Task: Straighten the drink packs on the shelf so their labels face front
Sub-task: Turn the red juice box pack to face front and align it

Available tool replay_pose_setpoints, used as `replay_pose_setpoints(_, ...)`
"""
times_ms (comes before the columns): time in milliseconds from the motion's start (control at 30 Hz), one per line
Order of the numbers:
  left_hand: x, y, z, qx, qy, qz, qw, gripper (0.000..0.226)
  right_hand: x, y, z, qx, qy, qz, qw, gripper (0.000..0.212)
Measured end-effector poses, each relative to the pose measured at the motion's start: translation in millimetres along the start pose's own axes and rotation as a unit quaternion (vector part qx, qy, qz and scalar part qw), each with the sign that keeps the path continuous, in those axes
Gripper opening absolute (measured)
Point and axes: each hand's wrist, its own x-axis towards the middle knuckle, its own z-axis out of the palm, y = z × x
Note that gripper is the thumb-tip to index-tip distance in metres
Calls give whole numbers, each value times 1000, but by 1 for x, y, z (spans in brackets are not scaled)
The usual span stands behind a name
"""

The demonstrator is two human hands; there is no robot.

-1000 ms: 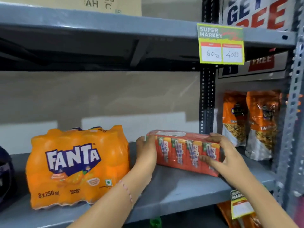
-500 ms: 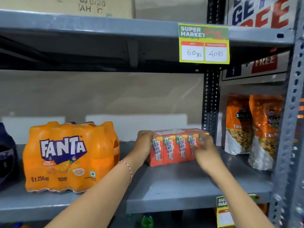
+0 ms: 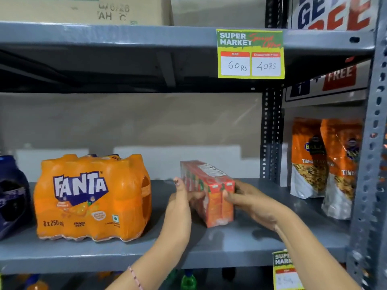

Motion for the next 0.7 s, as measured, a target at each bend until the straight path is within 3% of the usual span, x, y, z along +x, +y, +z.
replay_pose_setpoints(100,6,2,-1,-2,-9,5,1000,104,0,-2,-6,-37,-5,1,999,49)
replay_pose_setpoints(200,14,24,2,48,-62,-25,997,69,6,3,-10,-70,69,22,995,71)
replay_pose_setpoints(267,15,42,0,27,-88,-58,994,73,8,9,-10,-95,105,36,989,81)
replay_pose_setpoints(367,34,49,3,-5,-61,-111,992,87,6,12,-8,-152,138,27,978,70)
replay_pose_setpoints(433,49,41,7,17,-42,-97,994,90,6,12,-12,-162,138,27,977,68)
replay_pose_setpoints(600,66,22,2,17,43,-68,997,79,7,16,-40,-113,116,28,986,80)
replay_pose_setpoints(700,77,6,-6,37,92,-56,994,73,2,16,-67,-97,86,49,990,58)
